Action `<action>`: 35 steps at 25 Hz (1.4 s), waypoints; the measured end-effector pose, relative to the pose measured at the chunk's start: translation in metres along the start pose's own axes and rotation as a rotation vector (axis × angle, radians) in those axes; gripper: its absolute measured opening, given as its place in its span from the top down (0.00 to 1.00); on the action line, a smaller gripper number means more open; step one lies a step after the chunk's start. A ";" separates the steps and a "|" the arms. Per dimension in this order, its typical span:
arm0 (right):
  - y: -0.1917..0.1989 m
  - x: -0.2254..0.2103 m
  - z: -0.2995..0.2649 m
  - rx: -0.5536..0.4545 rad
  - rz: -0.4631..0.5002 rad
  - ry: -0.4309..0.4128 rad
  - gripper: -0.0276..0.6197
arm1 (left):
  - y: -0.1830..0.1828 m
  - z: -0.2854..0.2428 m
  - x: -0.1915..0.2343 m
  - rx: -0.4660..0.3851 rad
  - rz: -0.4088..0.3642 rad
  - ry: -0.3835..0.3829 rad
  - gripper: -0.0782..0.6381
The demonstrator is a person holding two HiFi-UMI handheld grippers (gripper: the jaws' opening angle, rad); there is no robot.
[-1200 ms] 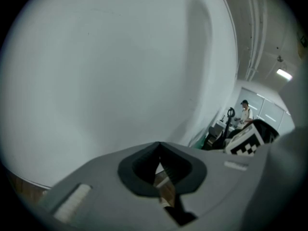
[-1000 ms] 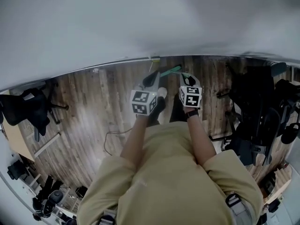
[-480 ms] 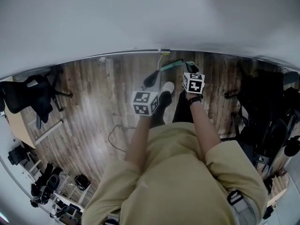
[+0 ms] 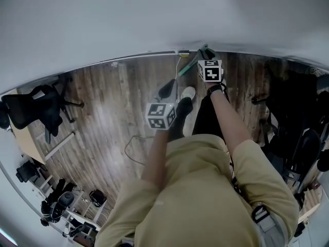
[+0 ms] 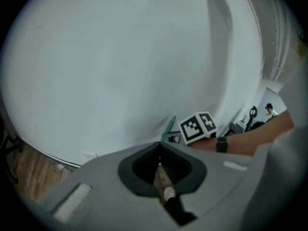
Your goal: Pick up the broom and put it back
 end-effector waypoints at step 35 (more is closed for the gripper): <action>0.016 -0.046 0.008 -0.032 -0.112 -0.085 0.46 | -0.007 -0.017 -0.028 0.024 -0.081 0.043 0.89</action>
Point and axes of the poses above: the fingertips, and each gripper's own axes: z backward along the fingers, x to its left, y out of its underside, the point moved 8 cm from there along z, backward along the fingers, and after that the axes turned 11 degrees about -y, right-handed, at the moved point
